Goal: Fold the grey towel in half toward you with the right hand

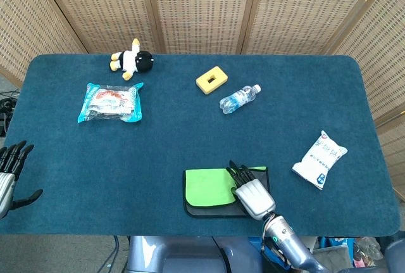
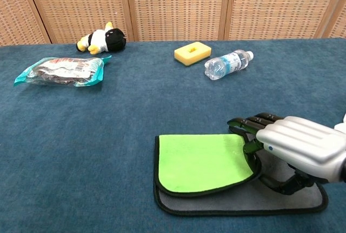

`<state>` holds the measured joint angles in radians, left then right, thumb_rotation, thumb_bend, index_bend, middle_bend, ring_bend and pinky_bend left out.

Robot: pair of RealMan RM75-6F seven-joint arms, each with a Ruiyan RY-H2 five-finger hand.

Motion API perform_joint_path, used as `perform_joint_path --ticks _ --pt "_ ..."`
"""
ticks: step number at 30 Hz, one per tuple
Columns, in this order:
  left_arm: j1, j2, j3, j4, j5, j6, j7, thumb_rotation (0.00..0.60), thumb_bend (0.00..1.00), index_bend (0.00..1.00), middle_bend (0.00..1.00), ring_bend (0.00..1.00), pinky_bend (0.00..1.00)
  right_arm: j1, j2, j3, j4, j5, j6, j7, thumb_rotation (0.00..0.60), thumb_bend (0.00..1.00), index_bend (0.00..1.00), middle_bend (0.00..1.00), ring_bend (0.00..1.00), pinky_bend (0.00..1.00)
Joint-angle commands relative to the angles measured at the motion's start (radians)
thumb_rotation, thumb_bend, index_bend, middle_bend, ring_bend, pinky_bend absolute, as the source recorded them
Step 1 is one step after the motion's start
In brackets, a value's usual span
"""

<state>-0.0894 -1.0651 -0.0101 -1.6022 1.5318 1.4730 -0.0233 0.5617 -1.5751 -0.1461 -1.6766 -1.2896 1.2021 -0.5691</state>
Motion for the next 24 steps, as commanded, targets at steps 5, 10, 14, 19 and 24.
perform_joint_path --ticks 5,10,14,19,24 --pt "0.000 -0.001 0.000 -0.001 0.000 0.000 0.003 0.600 0.21 0.00 0.00 0.00 0.00 -0.030 0.014 -0.016 0.006 -0.037 -0.004 0.019 0.600 0.59 0.63 0.00 0.00 0.00" --pt "0.001 -0.002 0.000 -0.002 0.001 0.001 0.005 0.600 0.21 0.00 0.00 0.00 0.00 -0.047 0.015 -0.017 0.013 -0.062 -0.007 0.020 0.600 0.59 0.63 0.00 0.00 0.00" --pt "0.001 -0.001 0.000 -0.001 0.000 0.001 0.004 0.600 0.21 0.00 0.00 0.00 0.00 -0.059 0.012 -0.014 0.017 -0.071 -0.013 0.019 0.600 0.59 0.63 0.00 0.00 0.00" --pt "0.001 -0.002 -0.001 -0.001 -0.002 0.000 0.004 0.600 0.21 0.00 0.00 0.00 0.00 -0.070 0.010 -0.007 0.023 -0.081 -0.020 0.016 0.600 0.59 0.61 0.00 0.00 0.00" --pt "0.002 -0.001 -0.001 0.000 -0.002 0.002 0.003 0.600 0.21 0.00 0.00 0.00 0.00 -0.073 0.016 -0.003 0.020 -0.077 -0.045 0.016 0.600 0.49 0.11 0.00 0.00 0.00"
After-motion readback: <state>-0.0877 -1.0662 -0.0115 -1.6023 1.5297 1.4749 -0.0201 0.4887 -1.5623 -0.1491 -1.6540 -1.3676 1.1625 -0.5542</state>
